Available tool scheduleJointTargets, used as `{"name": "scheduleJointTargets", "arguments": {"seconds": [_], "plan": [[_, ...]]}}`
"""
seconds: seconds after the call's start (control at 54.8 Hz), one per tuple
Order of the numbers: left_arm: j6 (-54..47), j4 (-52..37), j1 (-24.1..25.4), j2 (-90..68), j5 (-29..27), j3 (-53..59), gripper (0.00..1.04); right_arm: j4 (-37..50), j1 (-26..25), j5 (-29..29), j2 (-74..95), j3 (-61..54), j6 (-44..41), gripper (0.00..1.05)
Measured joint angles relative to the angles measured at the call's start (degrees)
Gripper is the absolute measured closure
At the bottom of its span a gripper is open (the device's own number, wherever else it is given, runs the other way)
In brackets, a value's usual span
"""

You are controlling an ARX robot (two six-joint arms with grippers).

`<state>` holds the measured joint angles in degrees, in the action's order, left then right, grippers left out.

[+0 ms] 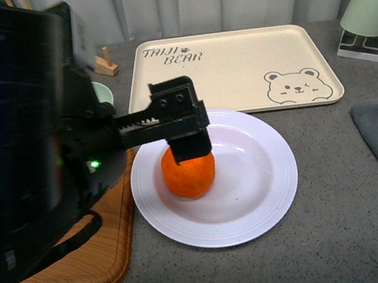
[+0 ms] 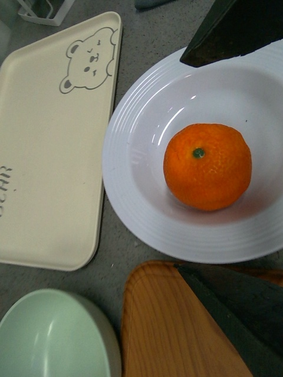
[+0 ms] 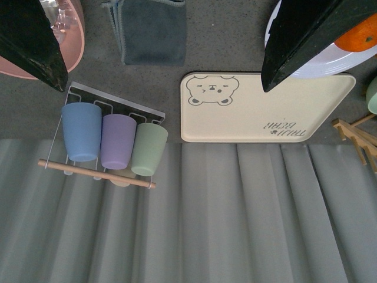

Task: Place orange and plate with both arms

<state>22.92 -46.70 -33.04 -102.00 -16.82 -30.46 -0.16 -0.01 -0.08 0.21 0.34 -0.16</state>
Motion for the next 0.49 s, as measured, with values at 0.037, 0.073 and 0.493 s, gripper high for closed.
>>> {"name": "scheduleJointTargets", "arguments": {"seconds": [0.037, 0.073, 0.493], "plan": [[-0.3, 0.0, 0.1, 2.2, -0.9, 1.5, 0.06, 0.0, 0.0, 0.0, 0.0, 0.0, 0.0, 0.09], [-0.6, 0.3, 0.3, 5.1, -2.4, 3.6, 0.06, 0.0, 0.0, 0.0, 0.0, 0.0, 0.0, 0.09], [-1.7, 27.8, 5.7, 54.3, -17.2, 23.5, 0.06, 0.0, 0.0, 0.0, 0.0, 0.0, 0.0, 0.09]]}}
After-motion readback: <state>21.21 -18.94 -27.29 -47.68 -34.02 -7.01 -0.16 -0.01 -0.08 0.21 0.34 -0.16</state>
